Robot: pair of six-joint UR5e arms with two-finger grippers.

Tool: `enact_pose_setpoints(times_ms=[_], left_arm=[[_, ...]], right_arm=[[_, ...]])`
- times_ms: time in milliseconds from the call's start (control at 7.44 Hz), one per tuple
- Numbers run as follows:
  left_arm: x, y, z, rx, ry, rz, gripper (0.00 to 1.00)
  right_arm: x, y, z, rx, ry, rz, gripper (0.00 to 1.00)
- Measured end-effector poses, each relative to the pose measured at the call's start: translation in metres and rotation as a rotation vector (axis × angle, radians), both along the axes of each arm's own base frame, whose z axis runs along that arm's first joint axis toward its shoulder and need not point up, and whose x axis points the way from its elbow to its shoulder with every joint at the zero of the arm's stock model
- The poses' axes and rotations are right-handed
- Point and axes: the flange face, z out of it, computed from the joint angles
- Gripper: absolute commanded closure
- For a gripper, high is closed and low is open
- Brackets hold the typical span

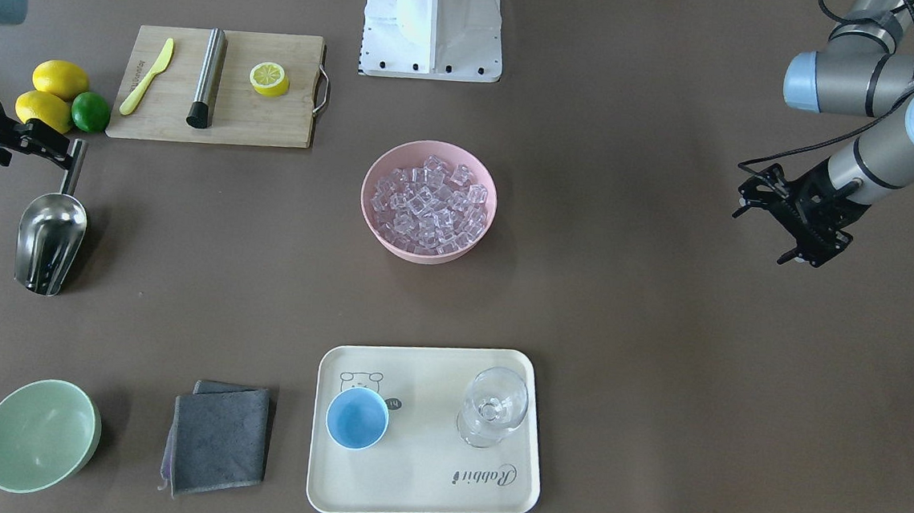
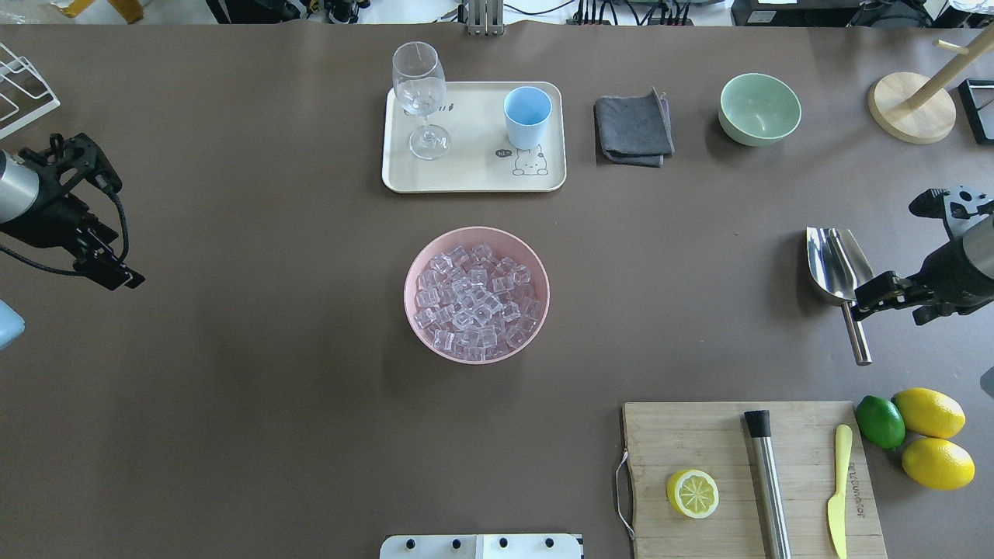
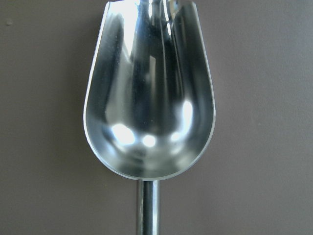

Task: Put ice in cup with scoop
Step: 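Grasp the metal scoop handle with the right gripper while the left arm approaches, then lift the scoop with the right gripper while the left gripper advances toward the bowl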

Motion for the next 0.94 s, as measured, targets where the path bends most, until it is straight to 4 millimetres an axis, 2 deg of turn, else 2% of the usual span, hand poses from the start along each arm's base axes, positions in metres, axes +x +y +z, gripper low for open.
enact_pose_setpoints(times_ms=[269, 538, 672, 941], left_arm=[[0.014, 0.001, -0.028, 0.076, 0.051, 0.026, 0.02], [0.036, 0.019, -0.063, 0.151, 0.109, 0.082, 0.02], [0.050, 0.031, -0.078, 0.206, 0.153, 0.115, 0.02], [0.075, 0.055, -0.096, 0.309, 0.242, 0.177, 0.02]], right_arm=[[-0.019, 0.003, 0.011, -0.015, 0.016, -0.034, 0.01], [-0.037, 0.001, 0.017, -0.021, 0.027, -0.060, 0.04], [-0.044, -0.001, 0.019, -0.024, 0.030, -0.068, 0.09], [-0.057, -0.002, 0.018, -0.041, 0.034, -0.069, 0.72]])
